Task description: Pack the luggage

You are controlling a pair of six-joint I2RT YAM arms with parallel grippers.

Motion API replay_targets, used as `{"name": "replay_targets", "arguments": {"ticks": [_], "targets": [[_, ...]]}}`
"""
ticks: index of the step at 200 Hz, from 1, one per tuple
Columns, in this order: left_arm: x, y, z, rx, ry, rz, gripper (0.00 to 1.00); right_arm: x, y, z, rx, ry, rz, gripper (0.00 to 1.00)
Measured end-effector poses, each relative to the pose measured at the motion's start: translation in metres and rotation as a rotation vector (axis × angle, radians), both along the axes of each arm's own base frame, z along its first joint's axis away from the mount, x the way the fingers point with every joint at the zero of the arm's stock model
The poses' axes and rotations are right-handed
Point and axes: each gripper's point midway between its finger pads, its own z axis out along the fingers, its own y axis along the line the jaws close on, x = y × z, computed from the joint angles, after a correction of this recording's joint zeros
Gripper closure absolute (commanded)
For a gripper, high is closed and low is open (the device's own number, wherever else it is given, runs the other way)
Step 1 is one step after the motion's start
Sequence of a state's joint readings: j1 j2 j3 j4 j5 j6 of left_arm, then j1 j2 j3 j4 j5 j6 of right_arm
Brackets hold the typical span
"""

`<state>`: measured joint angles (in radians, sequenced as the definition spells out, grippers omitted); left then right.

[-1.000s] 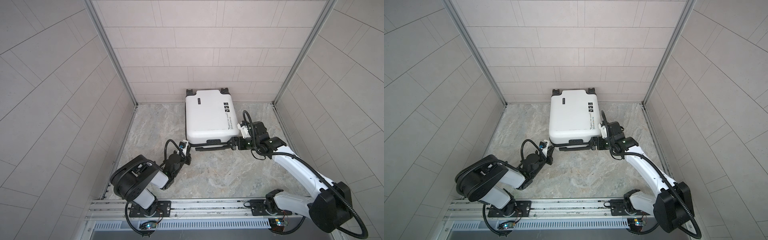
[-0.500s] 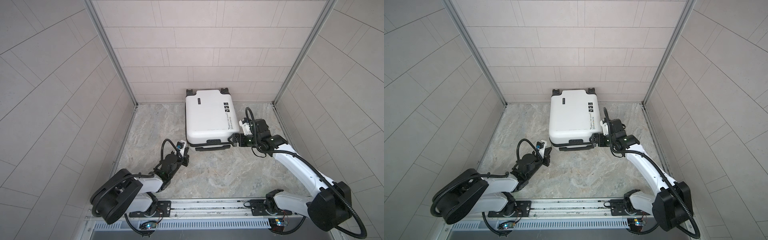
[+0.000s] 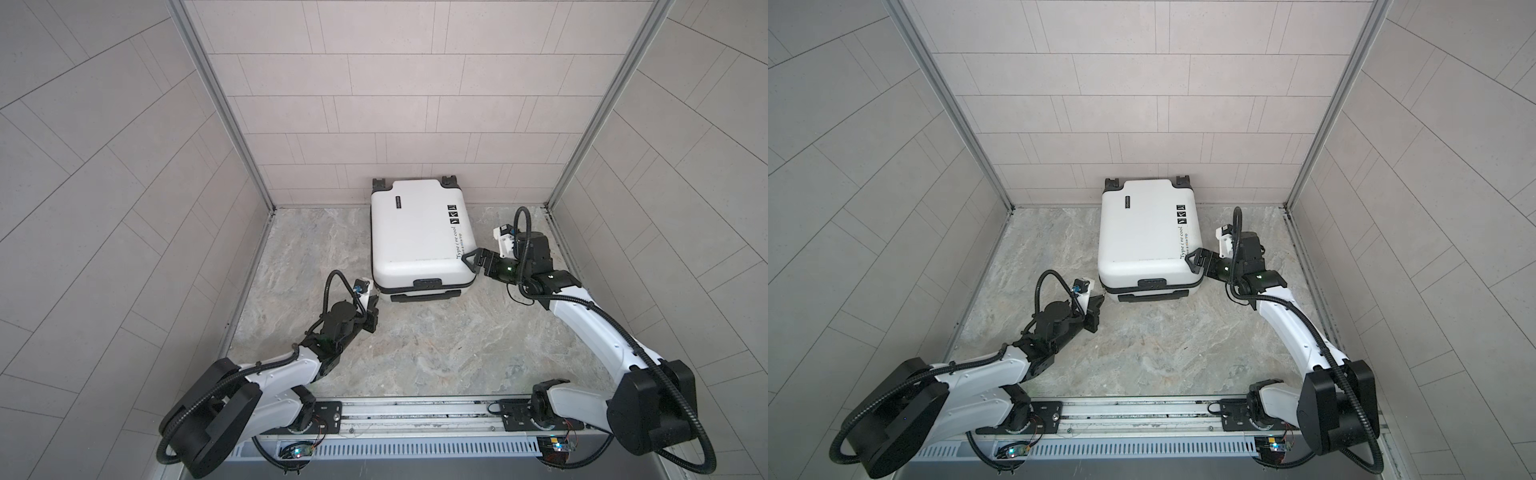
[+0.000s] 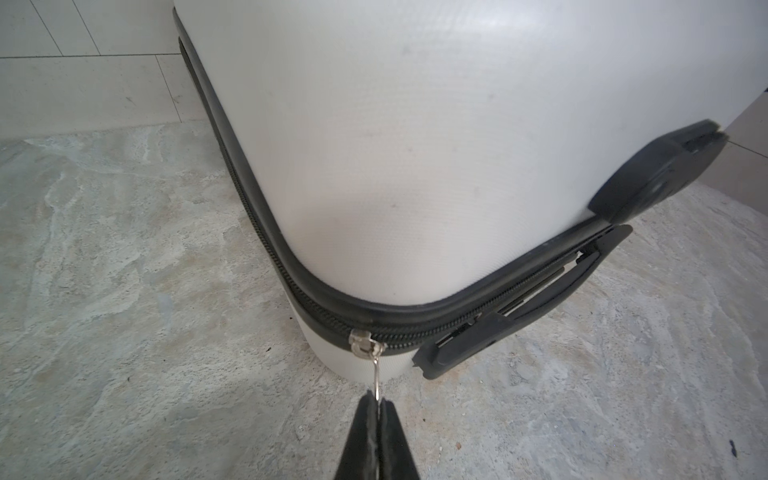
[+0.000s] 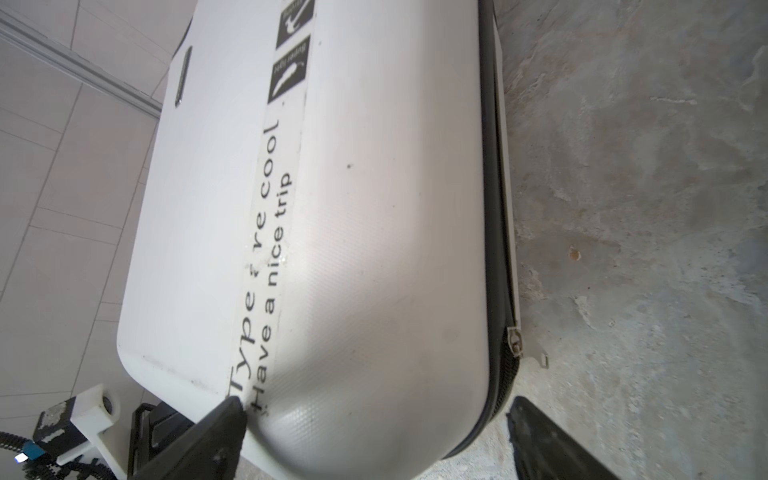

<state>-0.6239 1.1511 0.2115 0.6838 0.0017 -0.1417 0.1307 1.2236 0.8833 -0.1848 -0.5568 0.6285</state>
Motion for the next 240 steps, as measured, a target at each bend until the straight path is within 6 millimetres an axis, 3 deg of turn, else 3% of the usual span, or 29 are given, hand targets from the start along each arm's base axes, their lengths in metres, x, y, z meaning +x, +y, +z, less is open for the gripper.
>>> {"name": "replay_targets", "arguments": {"ticks": [49,131,182,240], "targets": [[-0.003,-0.005,0.000,-0.027,0.017,-0.029,1.00,0.018,0.004,-0.004,0.142,-0.002,-0.023,0.00],[-0.012,-0.024,0.003,-0.067,0.053,-0.091,1.00,0.020,0.014,-0.006,0.190,-0.029,-0.042,0.00],[-0.014,-0.039,0.000,-0.041,0.061,-0.107,1.00,0.023,0.017,-0.005,0.179,-0.052,-0.068,0.00],[-0.012,-0.071,0.001,-0.022,0.051,-0.141,1.00,0.024,0.017,-0.005,0.177,-0.061,-0.083,0.00]]}}
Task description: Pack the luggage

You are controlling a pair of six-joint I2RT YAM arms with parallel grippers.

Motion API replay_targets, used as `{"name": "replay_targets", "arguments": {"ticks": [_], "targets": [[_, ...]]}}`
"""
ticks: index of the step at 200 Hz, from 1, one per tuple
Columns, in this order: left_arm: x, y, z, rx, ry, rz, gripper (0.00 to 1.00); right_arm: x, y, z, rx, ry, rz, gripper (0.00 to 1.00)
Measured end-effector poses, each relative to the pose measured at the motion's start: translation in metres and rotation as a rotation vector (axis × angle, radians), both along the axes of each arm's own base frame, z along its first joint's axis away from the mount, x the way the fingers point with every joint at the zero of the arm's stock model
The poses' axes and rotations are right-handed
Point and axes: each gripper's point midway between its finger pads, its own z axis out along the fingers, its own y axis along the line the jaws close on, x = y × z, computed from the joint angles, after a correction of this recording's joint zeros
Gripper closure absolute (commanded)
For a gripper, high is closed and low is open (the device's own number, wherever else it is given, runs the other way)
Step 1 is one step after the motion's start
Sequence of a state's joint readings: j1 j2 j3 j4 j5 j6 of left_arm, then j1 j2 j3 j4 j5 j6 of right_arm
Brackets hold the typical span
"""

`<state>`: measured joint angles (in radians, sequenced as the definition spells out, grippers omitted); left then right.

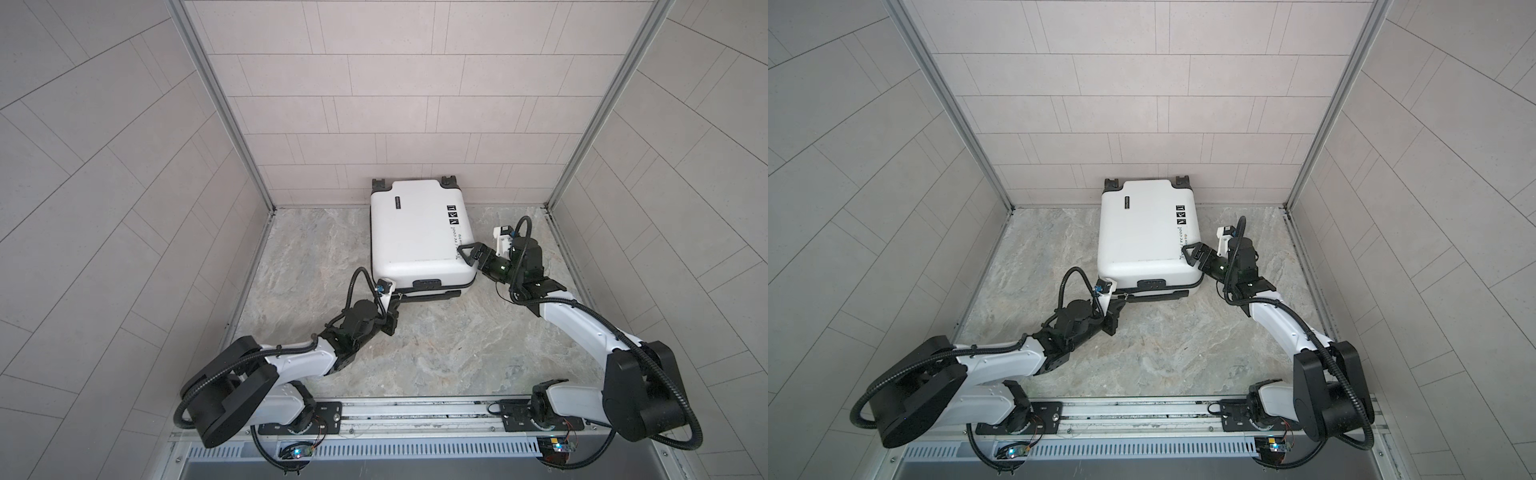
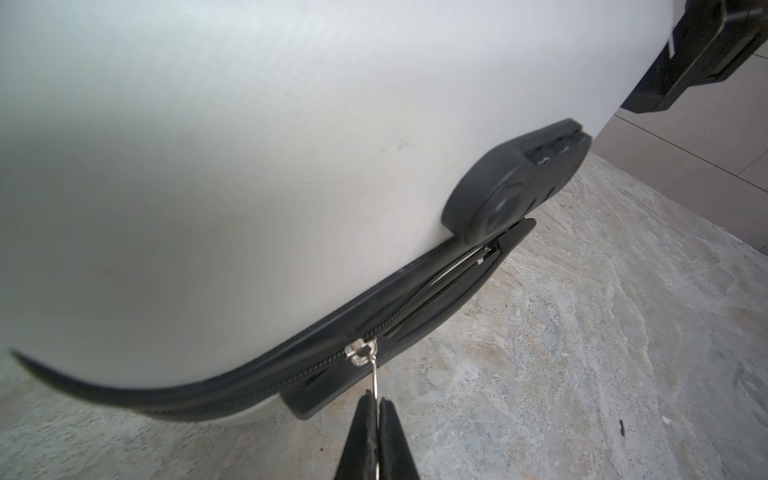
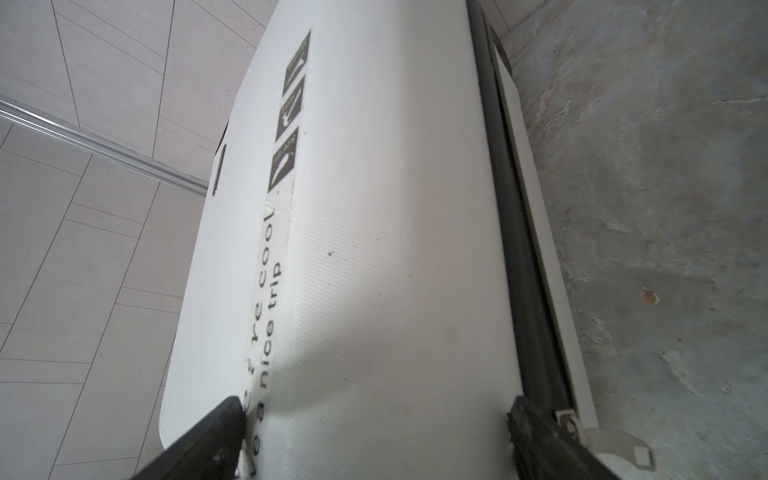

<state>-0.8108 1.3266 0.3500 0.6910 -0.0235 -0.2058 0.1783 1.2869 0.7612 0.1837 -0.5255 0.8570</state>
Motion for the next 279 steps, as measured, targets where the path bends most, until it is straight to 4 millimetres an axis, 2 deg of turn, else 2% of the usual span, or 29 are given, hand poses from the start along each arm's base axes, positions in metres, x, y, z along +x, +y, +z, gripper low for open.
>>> {"name": "replay_targets", "arguments": {"ticks": [243,279], "targets": [[0.011,-0.163,0.001,0.016,-0.152,-0.070,1.00,-0.001,0.000,0.000,0.004,-0.027,-0.024,0.00],[0.015,-0.179,-0.001,0.007,-0.173,-0.058,1.00,-0.004,-0.001,0.000,-0.008,-0.022,-0.025,0.00]]}}
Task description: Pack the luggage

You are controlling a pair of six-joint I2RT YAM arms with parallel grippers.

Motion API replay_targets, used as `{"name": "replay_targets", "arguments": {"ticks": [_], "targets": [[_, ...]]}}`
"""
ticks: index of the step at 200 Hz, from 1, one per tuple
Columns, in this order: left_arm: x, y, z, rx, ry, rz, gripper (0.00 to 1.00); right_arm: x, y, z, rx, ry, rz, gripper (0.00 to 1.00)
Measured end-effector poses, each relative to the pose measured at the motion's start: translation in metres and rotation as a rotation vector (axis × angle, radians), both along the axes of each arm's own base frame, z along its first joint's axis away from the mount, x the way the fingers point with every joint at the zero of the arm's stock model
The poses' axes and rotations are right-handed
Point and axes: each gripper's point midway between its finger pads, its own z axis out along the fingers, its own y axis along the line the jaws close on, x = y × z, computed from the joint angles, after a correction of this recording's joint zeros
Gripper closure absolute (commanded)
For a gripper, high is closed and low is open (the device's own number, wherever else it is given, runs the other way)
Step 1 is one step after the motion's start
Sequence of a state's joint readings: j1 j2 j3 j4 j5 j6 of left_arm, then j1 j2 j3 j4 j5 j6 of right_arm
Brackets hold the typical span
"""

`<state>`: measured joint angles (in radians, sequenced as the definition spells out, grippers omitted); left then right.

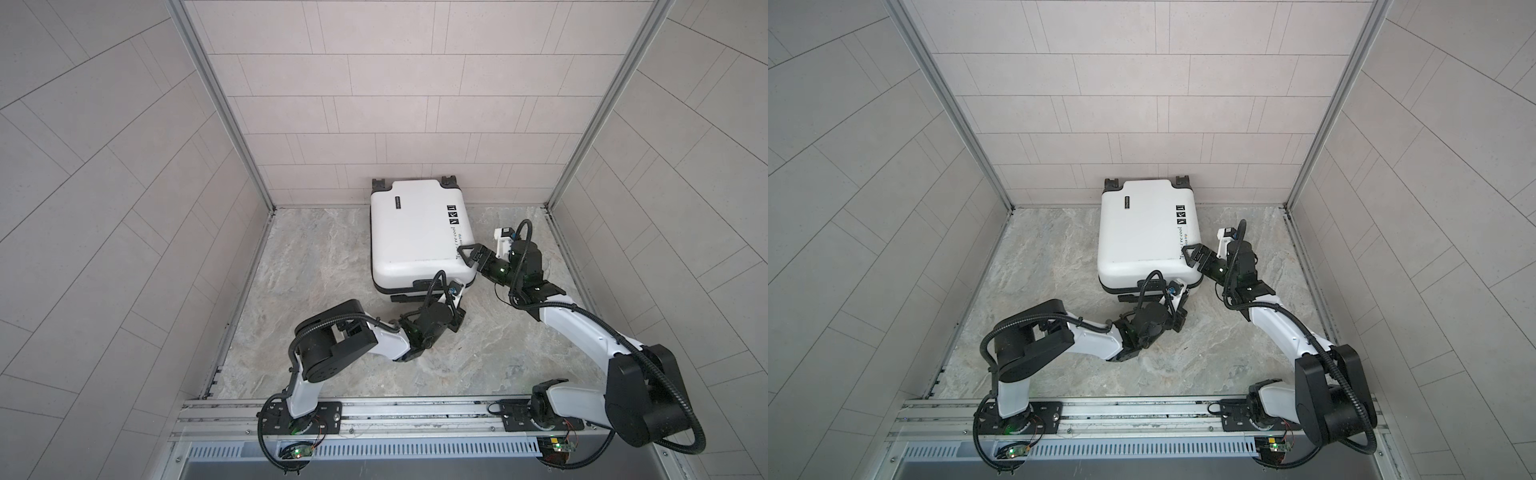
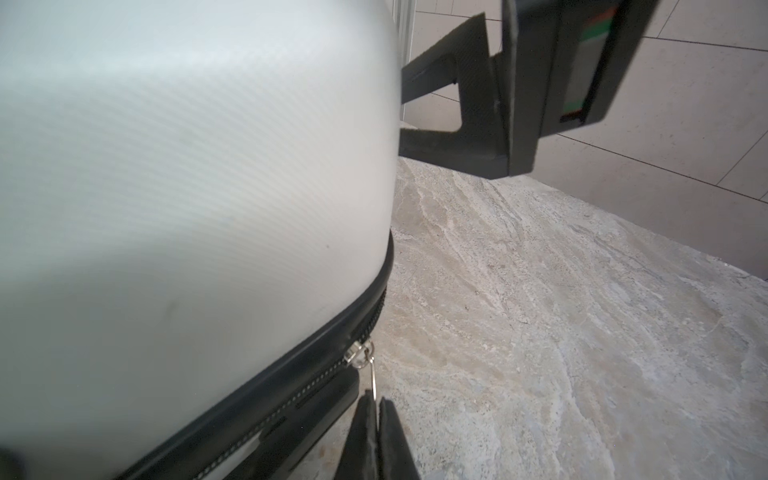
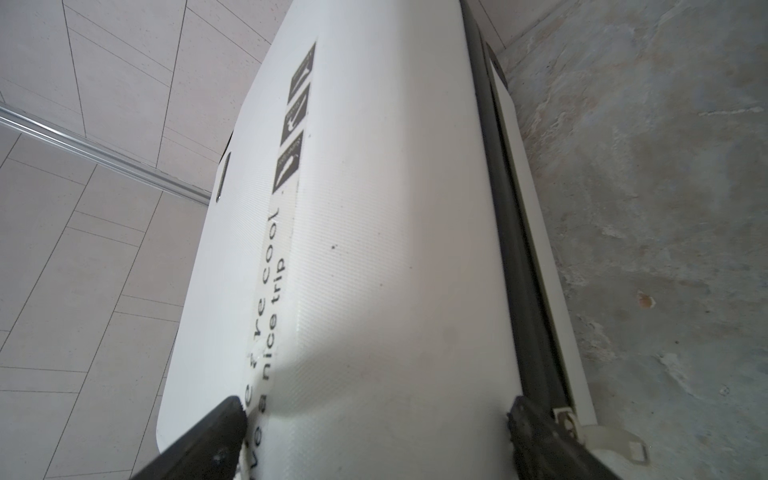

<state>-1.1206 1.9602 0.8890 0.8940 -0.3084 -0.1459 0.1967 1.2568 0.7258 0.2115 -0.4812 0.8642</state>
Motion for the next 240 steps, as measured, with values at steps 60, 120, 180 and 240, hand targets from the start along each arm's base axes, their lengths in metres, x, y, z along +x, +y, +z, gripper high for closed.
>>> {"name": "replay_targets", "arguments": {"ticks": [60,120,180,240], "targets": [[0.001,-0.002,0.002,-0.015,-0.018,0.019,1.00,-0.012,-0.013,0.003,-0.089,0.072,0.023,0.00],[0.000,-0.001,0.002,-0.021,-0.020,0.019,1.00,-0.004,-0.025,0.001,-0.002,0.109,0.034,0.00],[-0.002,0.002,0.003,-0.039,-0.032,0.017,1.00,0.009,-0.002,0.003,0.066,0.125,0.080,0.00],[-0.018,0.036,-0.003,-0.028,-0.043,0.053,1.00,-0.005,0.044,0.002,0.038,0.115,0.091,0.00]]}}
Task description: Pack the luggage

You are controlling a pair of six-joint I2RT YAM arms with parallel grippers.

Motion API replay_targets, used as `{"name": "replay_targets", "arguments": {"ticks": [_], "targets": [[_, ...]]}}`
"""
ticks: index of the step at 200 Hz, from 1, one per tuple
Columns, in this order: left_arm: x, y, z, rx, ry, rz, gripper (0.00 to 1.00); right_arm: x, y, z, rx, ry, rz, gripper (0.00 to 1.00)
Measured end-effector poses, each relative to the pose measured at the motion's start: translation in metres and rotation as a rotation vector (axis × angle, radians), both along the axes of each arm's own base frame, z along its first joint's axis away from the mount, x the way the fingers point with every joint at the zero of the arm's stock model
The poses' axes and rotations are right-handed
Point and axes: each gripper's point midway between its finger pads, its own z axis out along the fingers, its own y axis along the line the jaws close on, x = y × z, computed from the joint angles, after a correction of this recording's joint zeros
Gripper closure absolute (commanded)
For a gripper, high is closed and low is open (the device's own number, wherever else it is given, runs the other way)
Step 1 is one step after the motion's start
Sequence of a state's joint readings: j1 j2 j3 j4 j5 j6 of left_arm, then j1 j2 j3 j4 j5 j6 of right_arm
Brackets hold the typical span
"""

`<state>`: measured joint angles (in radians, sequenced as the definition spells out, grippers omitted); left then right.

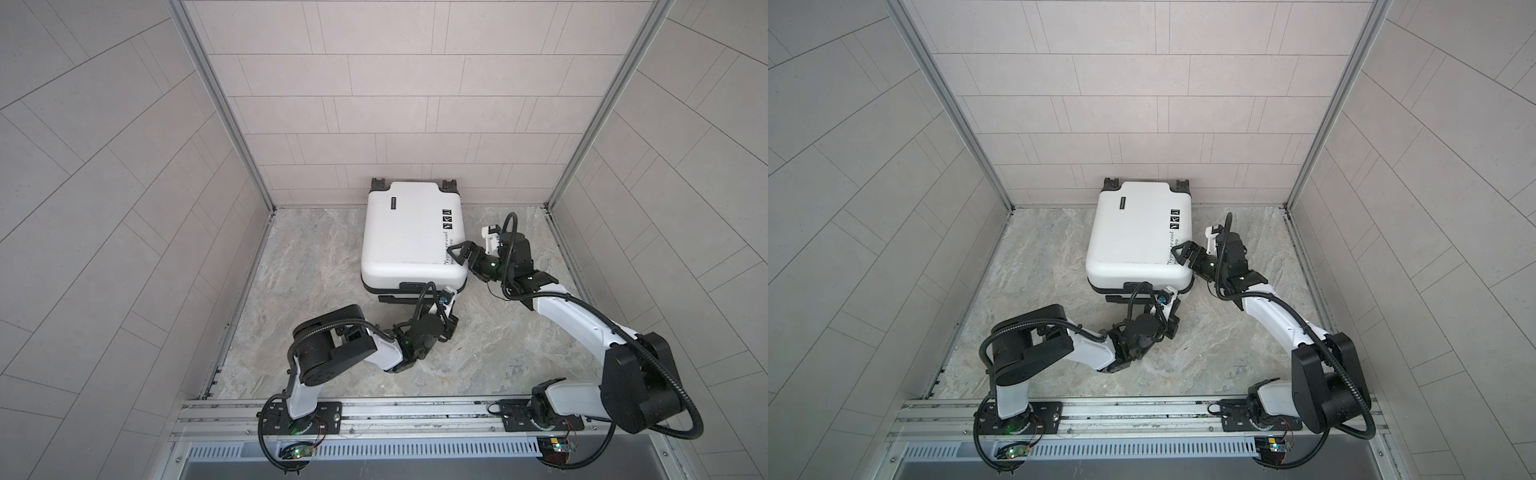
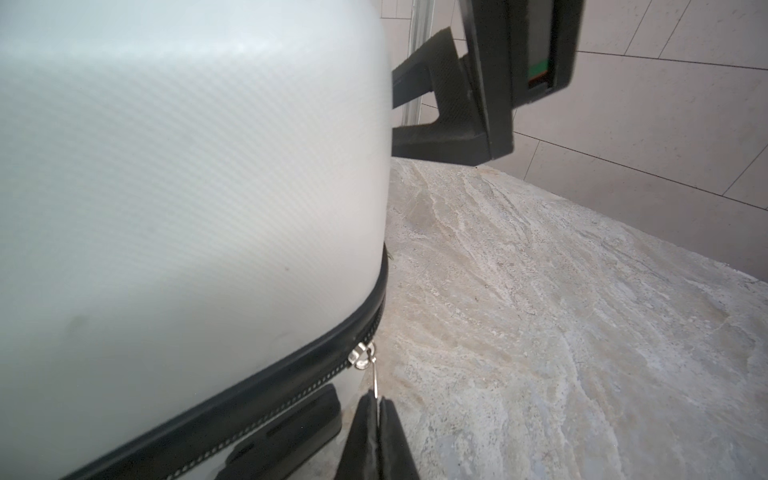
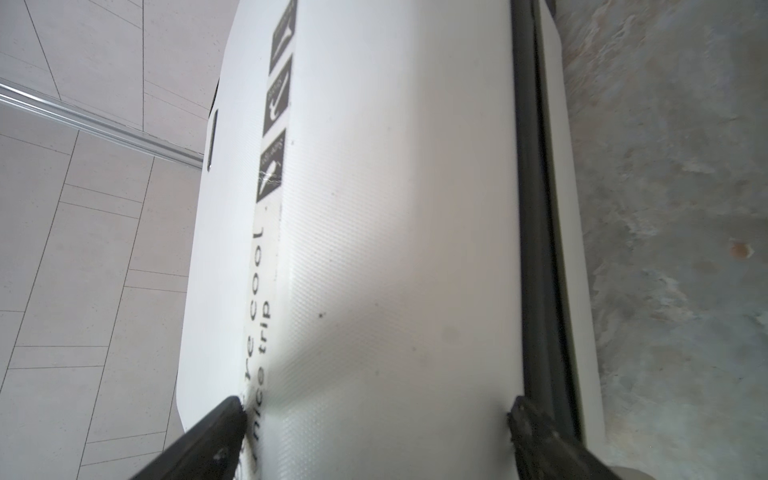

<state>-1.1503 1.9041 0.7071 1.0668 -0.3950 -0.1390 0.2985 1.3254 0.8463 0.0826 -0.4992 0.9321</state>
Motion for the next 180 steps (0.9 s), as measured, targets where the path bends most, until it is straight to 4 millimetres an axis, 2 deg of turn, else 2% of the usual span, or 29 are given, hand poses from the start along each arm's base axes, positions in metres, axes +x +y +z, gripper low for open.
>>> {"name": "replay_targets", "arguments": {"ticks": [47,81,115,180], "targets": [[-0.012,0.041,0.000,0.019,-0.005,0.050,1.00,-0.015,0.039,0.000,-0.003,-0.004,0.026,0.00],[-0.012,0.050,0.002,0.026,-0.017,0.089,1.00,-0.016,0.055,-0.002,0.004,-0.014,0.024,0.00],[-0.006,0.042,0.007,0.010,-0.035,0.124,1.00,-0.012,0.063,-0.002,0.016,-0.025,0.014,0.00],[0.015,0.020,0.014,-0.028,-0.090,0.229,1.00,-0.010,0.062,-0.002,0.022,-0.026,-0.005,0.00]]}}
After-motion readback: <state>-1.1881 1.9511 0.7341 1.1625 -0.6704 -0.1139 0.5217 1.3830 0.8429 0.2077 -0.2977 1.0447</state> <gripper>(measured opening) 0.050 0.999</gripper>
